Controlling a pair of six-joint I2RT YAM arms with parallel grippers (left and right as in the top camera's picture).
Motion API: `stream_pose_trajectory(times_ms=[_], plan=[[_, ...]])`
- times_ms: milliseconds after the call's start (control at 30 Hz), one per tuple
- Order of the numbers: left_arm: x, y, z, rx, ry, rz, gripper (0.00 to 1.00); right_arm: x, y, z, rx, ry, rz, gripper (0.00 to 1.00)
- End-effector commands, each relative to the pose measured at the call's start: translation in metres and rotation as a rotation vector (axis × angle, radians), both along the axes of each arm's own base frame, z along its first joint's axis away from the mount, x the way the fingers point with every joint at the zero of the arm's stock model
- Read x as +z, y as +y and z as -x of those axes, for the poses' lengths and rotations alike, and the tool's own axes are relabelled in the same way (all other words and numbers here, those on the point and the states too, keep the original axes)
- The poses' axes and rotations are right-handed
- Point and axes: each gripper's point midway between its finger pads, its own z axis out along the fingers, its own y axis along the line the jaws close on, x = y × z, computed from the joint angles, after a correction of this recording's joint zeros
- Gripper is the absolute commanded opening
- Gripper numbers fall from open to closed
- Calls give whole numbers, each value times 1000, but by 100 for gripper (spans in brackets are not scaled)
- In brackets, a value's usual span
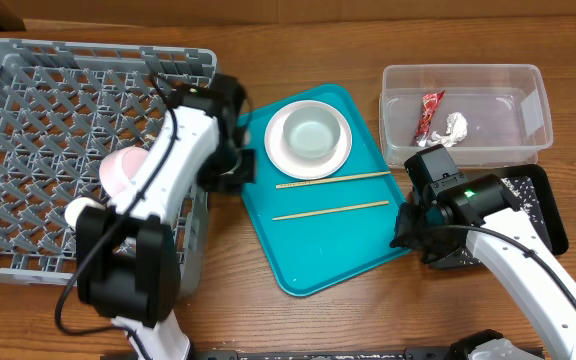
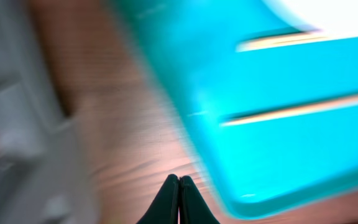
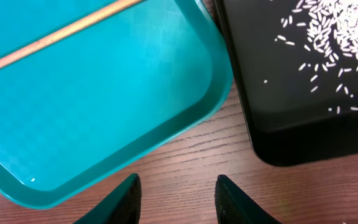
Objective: Sort waste into correct bins and load items into the dishwasher
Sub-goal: 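Move the left gripper over the wooden chopsticks on the teal tray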
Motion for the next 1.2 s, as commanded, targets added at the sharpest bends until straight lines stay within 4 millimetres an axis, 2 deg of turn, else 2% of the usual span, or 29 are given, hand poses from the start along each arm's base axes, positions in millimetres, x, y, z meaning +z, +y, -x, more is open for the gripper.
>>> stream_pose_trajectory(times_ms=[0,100,133,300,400,500,667,900,1067,1167], plan=[[34,-67,11,-154,-90,221,4,-2,0,-1,6,-3,-4,41],[28,-89,22,-216,-74,220,4,-2,0,-1,6,-4,-5,41],[20,-101,33,-245,-45,212,4,-2,0,0,6,2,-2,41],[-8,-111,63,-268,43,147,4,-2,-1,4,6,17,3,41],[-29,-106,83,-255,110,112,4,-2,-2,5,6,20,4,41],[-52,-90,108,-241,187,71,4,-2,-2,5,6,20,4,41],[-76,-76,129,-236,237,46,4,-2,-2,5,6,21,4,41],[-87,-54,132,-237,233,-49,4,-2,-3,7,6,30,8,41],[-87,-19,120,-152,206,-198,4,-2,-3,8,6,34,9,41],[-88,-7,110,-108,185,-228,4,-2,-3,8,6,34,9,41]])
